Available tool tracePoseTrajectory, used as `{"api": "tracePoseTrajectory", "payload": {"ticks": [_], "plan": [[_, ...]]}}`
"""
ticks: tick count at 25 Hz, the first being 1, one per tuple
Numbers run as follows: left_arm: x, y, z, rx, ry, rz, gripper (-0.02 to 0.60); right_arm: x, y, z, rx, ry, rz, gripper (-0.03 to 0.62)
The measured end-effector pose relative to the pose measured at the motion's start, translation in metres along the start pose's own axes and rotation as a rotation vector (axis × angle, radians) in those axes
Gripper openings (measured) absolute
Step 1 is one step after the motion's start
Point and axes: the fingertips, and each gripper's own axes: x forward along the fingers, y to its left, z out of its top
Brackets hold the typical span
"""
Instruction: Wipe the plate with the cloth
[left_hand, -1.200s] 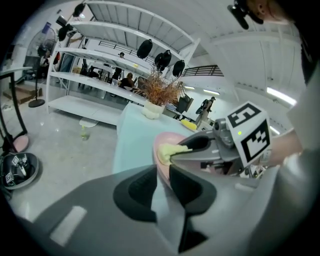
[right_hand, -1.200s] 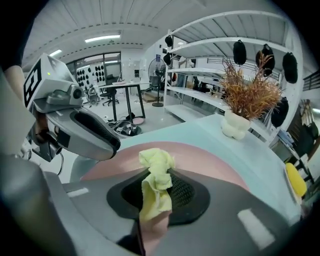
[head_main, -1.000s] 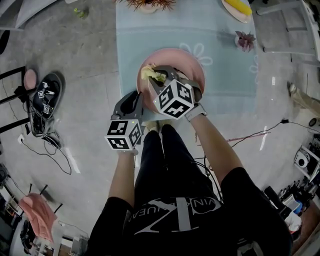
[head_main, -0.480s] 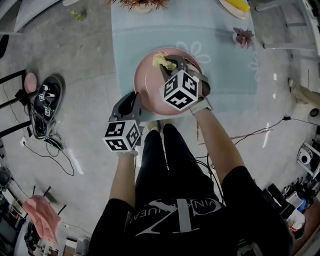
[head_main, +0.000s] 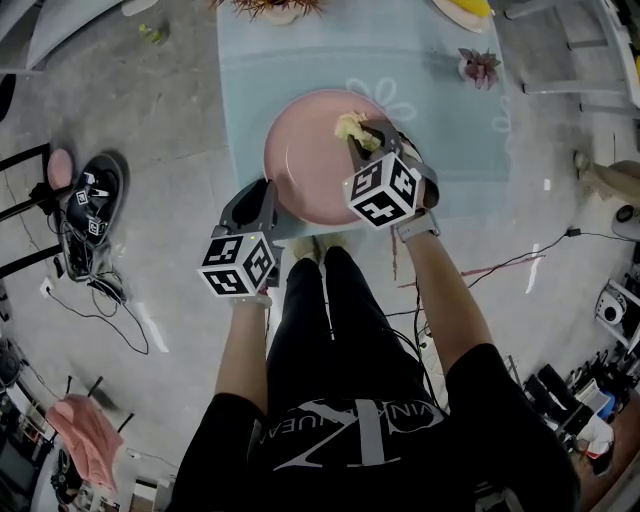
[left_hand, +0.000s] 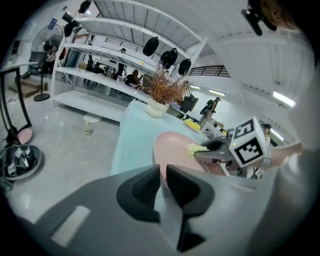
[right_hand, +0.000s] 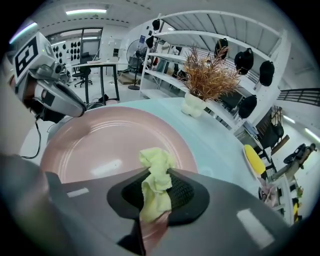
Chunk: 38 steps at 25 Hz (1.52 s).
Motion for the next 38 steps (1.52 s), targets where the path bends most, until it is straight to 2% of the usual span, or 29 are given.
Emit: {"api": "tracePoseTrajectory", "payload": {"ticks": [9,19,29,33,38], "plan": [[0.001,0.000,0.000,-0.018,-0.005,0.006,0.000,-0.022,0.016,-0.031,0.113,0.044,0.056,0.081],[0.000,0.000,0.000,-0.028,-0.008,0.008,0.000,-0.043,0.058,-0.044,0.185,0.087,0.186,0.083],[0.000,0.000,0.000,-0.053,-0.014,0.010,0.000,-0.054,0.111,-0.028,0.159,0.143,0.439,0.083],[0.000,0.000,0.000,-0.066,-0.021,0.012,0.000,-0.052,0.127,-0.015,0.142,0.116,0.473,0.083],[0.000,0.002,-0.001,-0.078,-0.017,0.021,0.000,-0.045,0.136,0.001,0.088,0.078,0.470,0.083]]}}
